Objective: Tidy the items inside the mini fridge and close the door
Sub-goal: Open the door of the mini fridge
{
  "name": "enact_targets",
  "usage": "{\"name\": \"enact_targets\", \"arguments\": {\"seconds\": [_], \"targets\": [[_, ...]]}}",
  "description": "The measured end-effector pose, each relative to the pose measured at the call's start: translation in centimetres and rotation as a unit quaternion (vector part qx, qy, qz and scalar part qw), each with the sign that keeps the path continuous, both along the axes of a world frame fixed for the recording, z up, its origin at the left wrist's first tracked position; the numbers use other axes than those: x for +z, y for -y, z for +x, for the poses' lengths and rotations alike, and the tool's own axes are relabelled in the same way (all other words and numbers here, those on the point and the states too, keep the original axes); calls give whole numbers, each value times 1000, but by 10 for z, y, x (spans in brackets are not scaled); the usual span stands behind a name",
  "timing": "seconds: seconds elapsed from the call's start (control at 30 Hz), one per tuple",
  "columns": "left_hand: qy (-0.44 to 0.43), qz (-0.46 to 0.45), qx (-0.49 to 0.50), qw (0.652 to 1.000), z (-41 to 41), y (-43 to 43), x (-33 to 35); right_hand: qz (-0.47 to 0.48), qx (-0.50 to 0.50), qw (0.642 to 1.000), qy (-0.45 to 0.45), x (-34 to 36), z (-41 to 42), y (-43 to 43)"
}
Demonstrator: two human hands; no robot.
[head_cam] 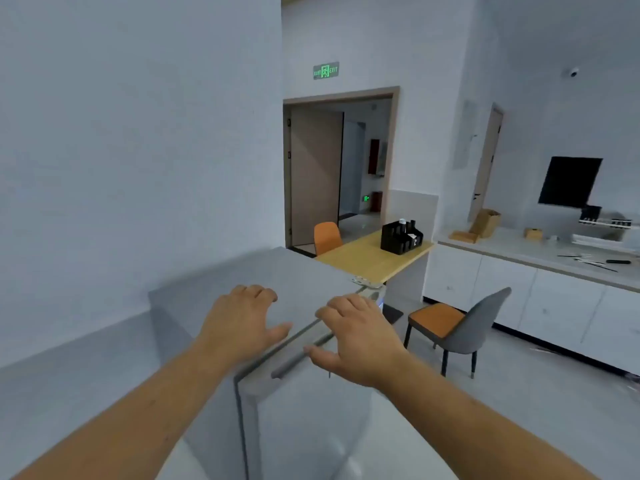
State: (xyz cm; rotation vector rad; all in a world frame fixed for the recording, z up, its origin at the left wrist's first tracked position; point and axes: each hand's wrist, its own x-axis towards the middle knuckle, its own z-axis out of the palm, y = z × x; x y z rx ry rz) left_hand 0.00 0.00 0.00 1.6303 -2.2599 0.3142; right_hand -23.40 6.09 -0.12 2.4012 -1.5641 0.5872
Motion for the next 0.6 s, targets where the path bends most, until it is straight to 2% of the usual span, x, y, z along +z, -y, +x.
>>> {"name": "enact_targets", "arguments": {"seconds": [0.13, 0.27, 0.47, 0.6], "targets": [[-11, 62, -3, 998, 18, 12, -26, 17, 58, 997, -43, -36, 33, 9], [-44, 102, -31, 993, 15, 28, -43, 0, 89, 996, -12, -59, 45, 18], [-86, 81, -64, 991, -3, 46, -50, 30, 83, 994, 63, -73, 40, 18], [-69, 78, -72, 992, -7, 50, -51, 46, 74, 995, 53, -74, 41, 12]]}}
